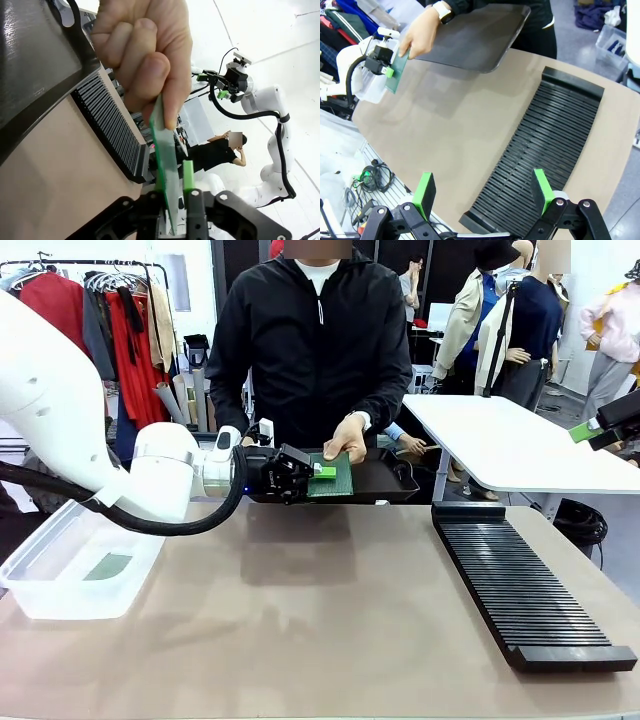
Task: Sort PCBs into racks and boxes based on the side picked up.
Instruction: Pick up the Blank PCB handed by the Human.
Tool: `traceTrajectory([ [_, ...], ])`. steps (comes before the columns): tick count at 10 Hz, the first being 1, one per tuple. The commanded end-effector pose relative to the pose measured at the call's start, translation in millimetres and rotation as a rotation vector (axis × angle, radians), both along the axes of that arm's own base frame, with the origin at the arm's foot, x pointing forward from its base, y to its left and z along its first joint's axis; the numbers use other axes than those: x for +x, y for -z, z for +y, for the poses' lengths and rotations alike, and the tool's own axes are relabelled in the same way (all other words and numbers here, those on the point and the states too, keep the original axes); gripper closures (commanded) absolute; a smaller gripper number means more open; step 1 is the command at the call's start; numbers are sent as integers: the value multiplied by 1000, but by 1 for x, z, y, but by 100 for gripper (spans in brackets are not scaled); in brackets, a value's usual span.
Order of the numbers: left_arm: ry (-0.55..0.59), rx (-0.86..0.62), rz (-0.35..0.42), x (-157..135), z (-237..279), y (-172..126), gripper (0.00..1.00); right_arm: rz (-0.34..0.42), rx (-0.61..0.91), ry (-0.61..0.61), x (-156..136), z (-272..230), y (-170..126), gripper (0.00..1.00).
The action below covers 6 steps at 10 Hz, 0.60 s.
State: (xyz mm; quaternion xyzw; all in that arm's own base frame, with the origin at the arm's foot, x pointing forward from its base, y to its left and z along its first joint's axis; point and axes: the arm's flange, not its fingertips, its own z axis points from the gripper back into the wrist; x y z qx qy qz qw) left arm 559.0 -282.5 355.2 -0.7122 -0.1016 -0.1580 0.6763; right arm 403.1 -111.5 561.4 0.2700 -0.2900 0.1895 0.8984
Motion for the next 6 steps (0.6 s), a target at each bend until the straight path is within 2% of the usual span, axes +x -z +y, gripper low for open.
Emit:
traceTrajectory([
  [1,-11,-5,-12,3,-3,-2,100,-3,3,-2,0,0,-1,0],
  [3,-5,9,-16,3,-3,-2,100,-3,3,-2,0,0,-1,0],
  [4,40,3,6,3,-3,-4,100,-3,3,-2,0,0,-1,0],
  [6,-1,1,-1,0,0,0,100,-3,3,-2,0,0,-1,0],
])
